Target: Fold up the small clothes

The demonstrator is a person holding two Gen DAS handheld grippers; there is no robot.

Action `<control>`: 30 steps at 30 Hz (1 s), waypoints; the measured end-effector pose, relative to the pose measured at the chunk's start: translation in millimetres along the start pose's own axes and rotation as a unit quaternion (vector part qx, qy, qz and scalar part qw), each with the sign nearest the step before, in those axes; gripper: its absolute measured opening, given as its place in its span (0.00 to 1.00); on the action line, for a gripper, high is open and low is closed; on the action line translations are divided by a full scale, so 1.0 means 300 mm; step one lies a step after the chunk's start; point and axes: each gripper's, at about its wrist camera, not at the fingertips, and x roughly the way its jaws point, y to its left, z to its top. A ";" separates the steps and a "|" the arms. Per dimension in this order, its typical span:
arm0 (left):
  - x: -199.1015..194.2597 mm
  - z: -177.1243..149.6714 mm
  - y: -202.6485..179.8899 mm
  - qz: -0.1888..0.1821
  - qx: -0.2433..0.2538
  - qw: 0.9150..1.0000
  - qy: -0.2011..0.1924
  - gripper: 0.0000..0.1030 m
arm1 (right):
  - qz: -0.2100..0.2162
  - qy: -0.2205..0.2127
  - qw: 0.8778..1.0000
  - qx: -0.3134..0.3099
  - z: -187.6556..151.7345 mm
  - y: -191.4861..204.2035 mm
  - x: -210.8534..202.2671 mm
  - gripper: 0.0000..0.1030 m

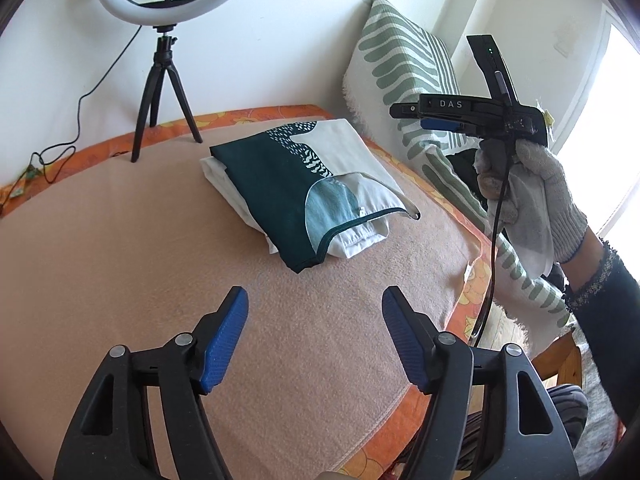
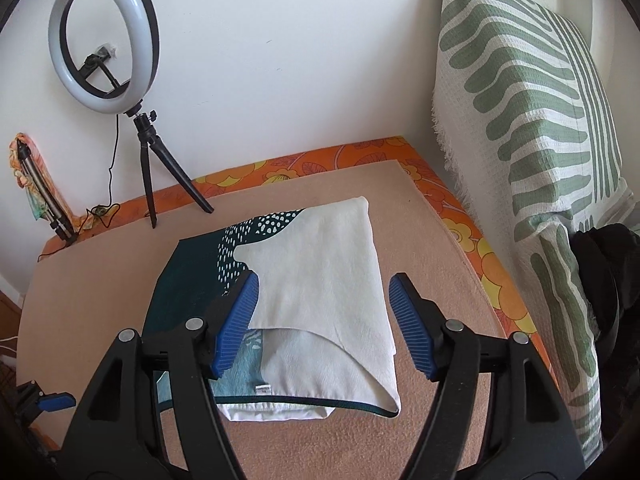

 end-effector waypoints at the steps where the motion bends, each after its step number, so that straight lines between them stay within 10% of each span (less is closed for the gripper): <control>1: -0.015 -0.007 -0.005 0.003 0.002 1.000 -0.004 0.69 | -0.001 -0.003 1.000 -0.004 -0.017 0.017 -0.022 0.76; 30: -0.205 -0.181 0.002 0.095 0.026 0.993 -0.069 0.81 | -0.015 -0.051 0.999 0.008 -0.414 0.248 -0.218 1.00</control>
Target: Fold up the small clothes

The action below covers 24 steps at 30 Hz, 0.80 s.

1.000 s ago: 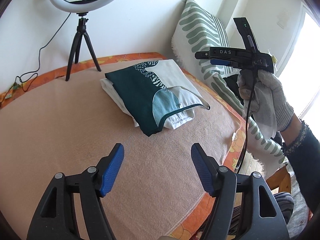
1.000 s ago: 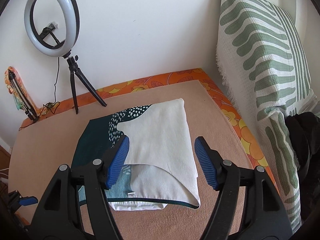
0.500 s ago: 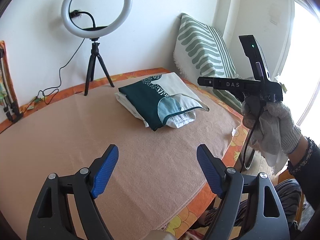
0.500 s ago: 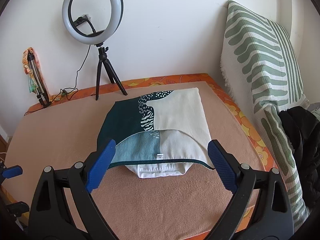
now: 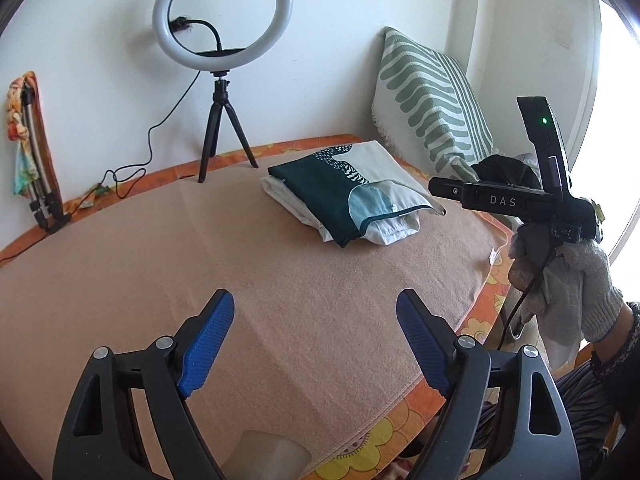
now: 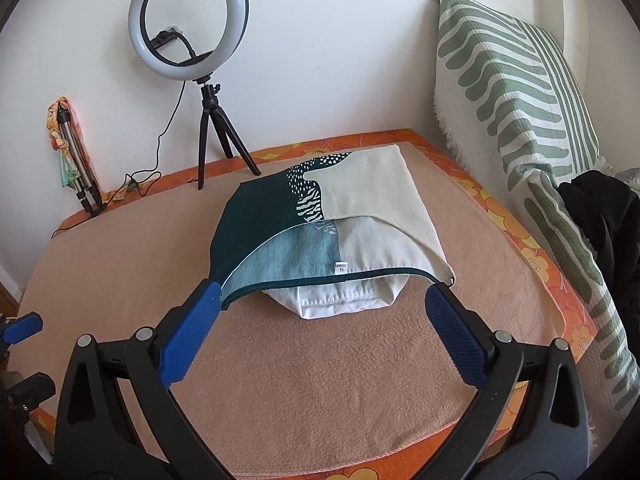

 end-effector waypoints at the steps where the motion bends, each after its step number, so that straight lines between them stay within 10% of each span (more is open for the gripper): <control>1: 0.000 -0.003 0.004 0.007 -0.001 1.000 0.000 0.81 | -0.002 -0.001 1.000 -0.001 -0.006 0.005 0.002 1.00; 8: -0.020 -0.012 0.005 0.073 0.018 0.997 -0.019 0.86 | -0.006 -0.006 1.000 -0.027 -0.025 0.075 -0.003 1.00; 24: -0.042 -0.029 -0.022 0.065 0.030 0.997 -0.042 0.98 | -0.032 -0.030 0.999 -0.005 -0.013 0.055 -0.018 1.00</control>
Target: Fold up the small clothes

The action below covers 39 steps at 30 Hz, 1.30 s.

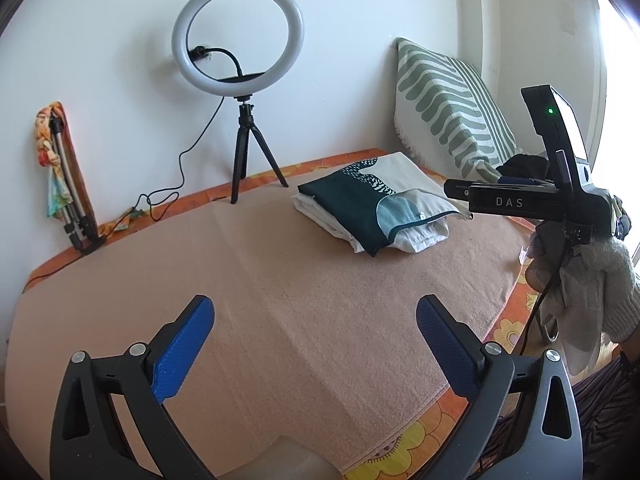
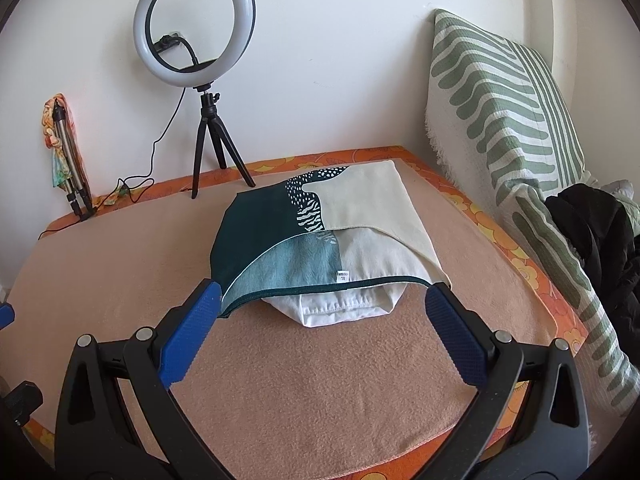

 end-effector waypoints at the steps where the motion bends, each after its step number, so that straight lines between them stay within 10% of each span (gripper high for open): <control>1: 0.000 -0.002 0.001 0.000 0.000 1.000 -0.001 0.98 | -0.001 0.000 1.000 0.002 0.000 -0.003 0.002 1.00; 39: 0.013 -0.014 0.002 -0.001 0.002 1.000 0.012 0.98 | 0.005 0.011 1.000 0.000 -0.018 0.005 0.030 1.00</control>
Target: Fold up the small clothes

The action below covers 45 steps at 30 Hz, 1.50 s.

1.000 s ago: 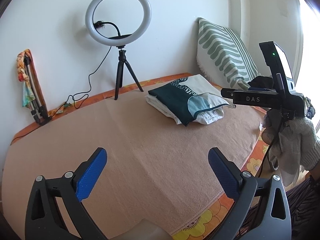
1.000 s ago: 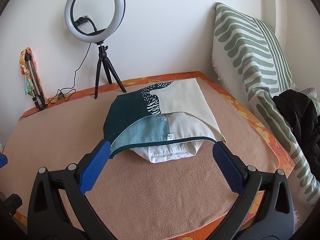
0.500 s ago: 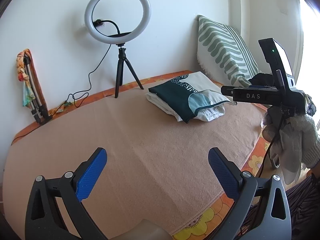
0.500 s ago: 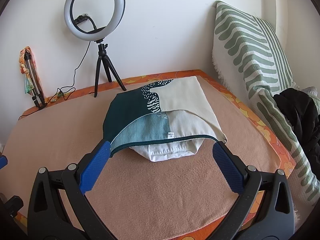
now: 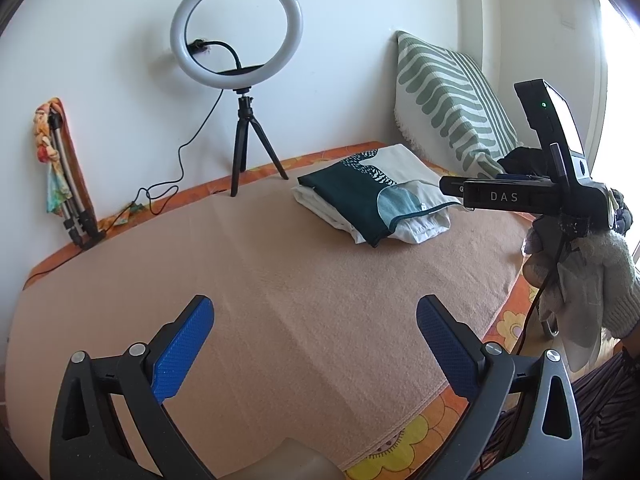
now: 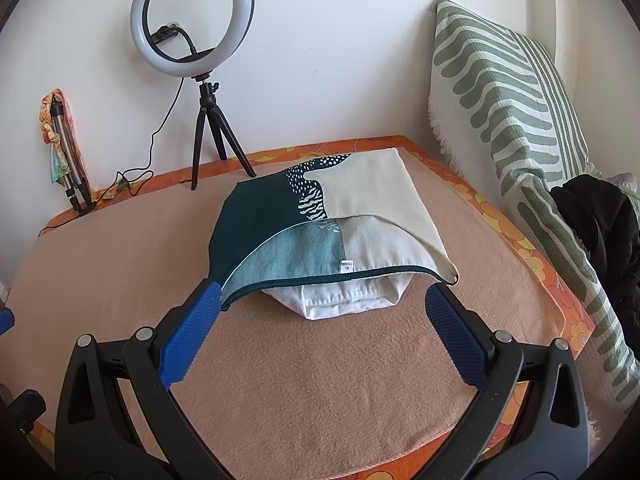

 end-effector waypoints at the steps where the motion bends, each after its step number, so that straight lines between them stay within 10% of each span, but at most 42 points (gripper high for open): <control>1: 0.001 0.001 0.000 -0.001 0.001 1.000 0.000 0.98 | 0.000 0.000 1.000 0.000 -0.001 0.000 -0.001 1.00; 45: -0.009 -0.006 -0.005 0.000 0.006 1.000 -0.002 0.98 | 0.007 0.006 1.000 -0.001 -0.013 0.017 0.009 1.00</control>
